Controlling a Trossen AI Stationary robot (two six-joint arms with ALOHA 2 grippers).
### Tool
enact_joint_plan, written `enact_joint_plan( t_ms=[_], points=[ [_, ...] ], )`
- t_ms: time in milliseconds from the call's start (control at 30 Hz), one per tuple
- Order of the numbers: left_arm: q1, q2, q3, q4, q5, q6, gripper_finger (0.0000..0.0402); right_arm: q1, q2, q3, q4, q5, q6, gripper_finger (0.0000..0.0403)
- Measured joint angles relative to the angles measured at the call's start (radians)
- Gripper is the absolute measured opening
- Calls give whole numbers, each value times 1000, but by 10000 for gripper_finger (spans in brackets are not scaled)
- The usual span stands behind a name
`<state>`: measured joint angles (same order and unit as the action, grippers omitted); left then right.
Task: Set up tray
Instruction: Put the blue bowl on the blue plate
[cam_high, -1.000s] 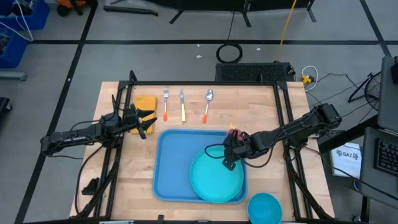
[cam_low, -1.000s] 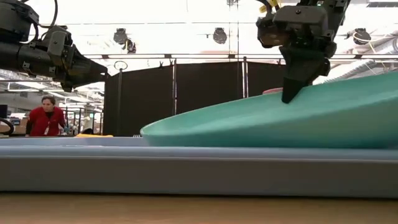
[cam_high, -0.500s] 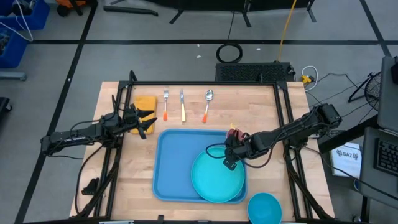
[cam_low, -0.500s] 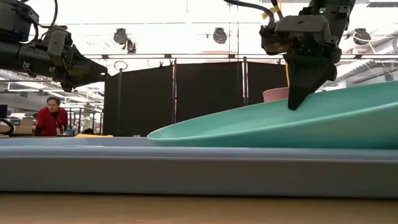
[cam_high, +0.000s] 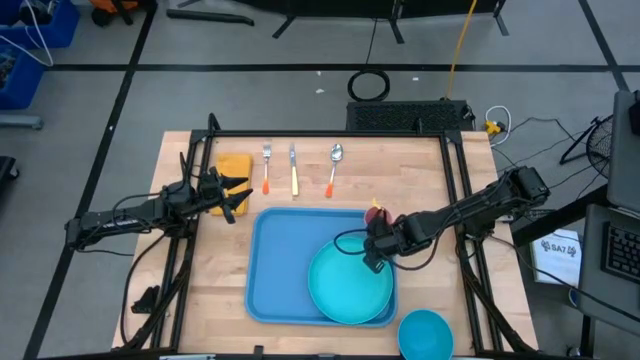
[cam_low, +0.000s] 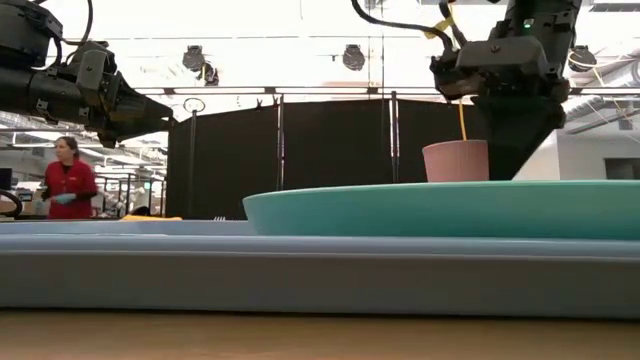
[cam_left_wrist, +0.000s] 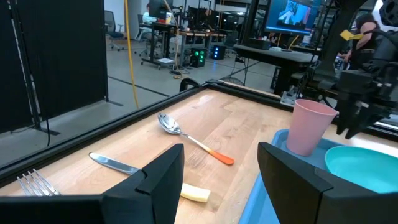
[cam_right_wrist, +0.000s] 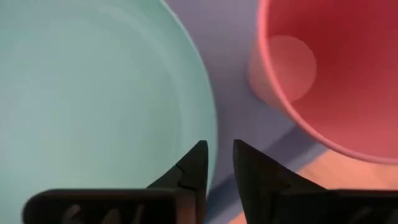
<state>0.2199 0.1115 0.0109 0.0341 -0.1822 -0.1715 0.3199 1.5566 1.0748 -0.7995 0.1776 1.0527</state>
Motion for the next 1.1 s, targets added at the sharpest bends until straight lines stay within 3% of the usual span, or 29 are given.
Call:
enact_joint_plan(
  t_ms=[267,433,533,667,800,967,1100],
  points=[
    [0,0,0,0,0,0,209,19,-69,-2,100,2,-47,99],
    [0,0,0,0,1,0,209,110,-182,-2,303,-2,-178,95],
    [0,0,0,0,1,4,209,197,-240,-9,415,-80,-199,92],
    [0,0,0,0,1,5,209,314,-290,-56,484,-130,-19,89],
    [0,0,0,0,-1,5,209,375,-297,-99,393,-144,251,89],
    [0,0,0,0,-1,5,209,421,-297,-174,347,-311,603,89],
    [0,0,0,0,-2,-9,209,454,-300,-198,319,-414,716,89]
  ],
)
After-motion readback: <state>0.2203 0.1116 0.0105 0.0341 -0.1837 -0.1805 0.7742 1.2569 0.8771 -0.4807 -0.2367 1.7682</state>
